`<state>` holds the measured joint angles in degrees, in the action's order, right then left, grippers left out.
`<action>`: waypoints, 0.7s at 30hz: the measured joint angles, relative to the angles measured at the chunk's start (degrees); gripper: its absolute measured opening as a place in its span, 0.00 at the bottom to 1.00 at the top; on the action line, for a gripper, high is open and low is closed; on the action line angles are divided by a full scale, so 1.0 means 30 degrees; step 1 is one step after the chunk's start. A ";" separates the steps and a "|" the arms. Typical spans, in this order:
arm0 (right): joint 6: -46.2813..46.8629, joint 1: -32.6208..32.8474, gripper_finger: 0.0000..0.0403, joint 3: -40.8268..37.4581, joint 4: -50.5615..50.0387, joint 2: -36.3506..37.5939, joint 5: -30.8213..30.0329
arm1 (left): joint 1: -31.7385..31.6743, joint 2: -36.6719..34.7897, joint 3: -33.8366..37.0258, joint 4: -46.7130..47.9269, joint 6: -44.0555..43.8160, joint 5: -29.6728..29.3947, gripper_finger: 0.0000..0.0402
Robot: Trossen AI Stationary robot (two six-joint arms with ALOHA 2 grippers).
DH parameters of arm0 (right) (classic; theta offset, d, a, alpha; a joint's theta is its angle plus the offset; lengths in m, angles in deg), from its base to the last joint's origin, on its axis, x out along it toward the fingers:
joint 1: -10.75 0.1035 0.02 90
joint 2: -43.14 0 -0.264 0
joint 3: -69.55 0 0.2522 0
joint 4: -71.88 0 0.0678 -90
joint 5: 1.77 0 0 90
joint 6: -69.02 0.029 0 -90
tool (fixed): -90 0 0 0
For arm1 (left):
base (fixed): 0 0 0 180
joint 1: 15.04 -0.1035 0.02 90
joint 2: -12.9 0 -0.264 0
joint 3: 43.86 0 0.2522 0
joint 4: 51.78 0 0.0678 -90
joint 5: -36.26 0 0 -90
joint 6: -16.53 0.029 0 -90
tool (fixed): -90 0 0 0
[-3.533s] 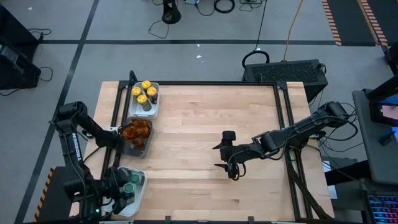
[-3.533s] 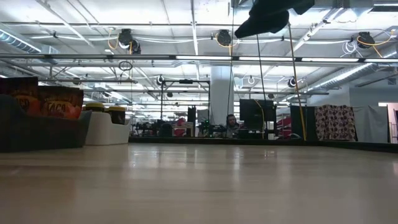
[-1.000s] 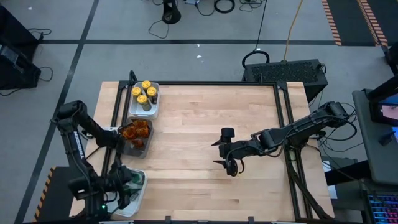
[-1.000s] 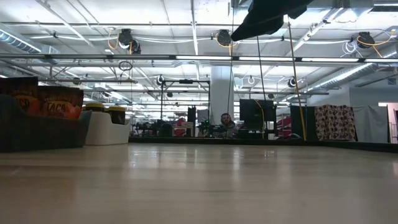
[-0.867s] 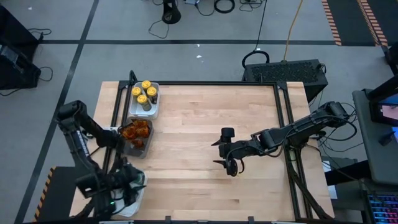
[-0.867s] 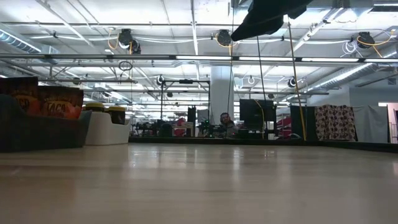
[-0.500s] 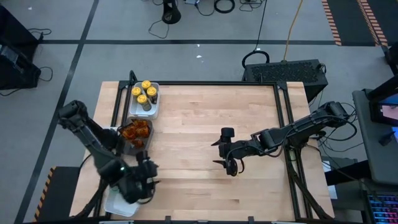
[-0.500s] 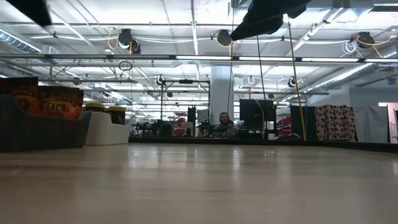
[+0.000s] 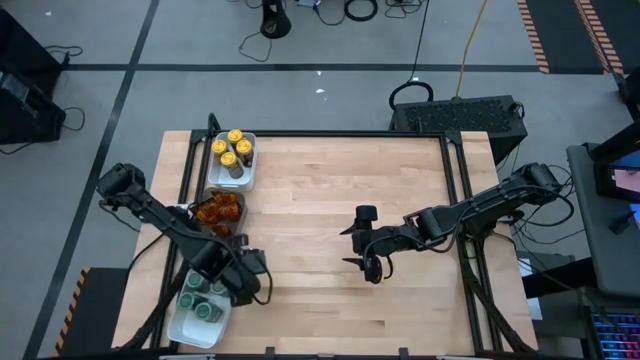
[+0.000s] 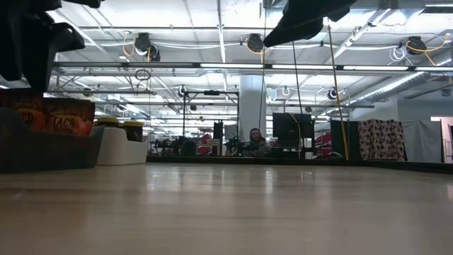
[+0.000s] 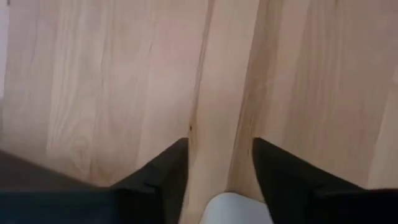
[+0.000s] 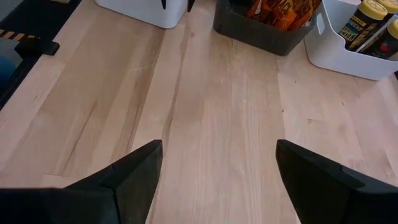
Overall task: Sort spices by type
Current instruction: Adjust the bottom white bin
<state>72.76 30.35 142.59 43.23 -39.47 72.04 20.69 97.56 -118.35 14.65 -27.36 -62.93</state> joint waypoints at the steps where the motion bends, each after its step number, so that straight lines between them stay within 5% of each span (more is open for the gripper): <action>1: -0.0009 0.0000 0.74 0.0000 0.0000 0.0000 0.0000 | -0.0061 0.0000 0.0000 -0.0041 0.0222 0.0032 0.42; 11: -0.0025 0.0007 0.74 0.0000 -0.0017 0.0000 0.0000 | -0.0300 0.1582 0.1027 -0.1468 0.1054 0.2159 0.03; 21: -0.0126 0.0007 0.74 0.0000 -0.0066 0.0000 0.0000 | -0.0397 0.2004 0.1027 -0.0600 0.1420 0.4356 0.01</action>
<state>72.38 30.37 142.59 43.03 -39.47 72.04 19.50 103.57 -115.27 12.85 -23.10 -49.86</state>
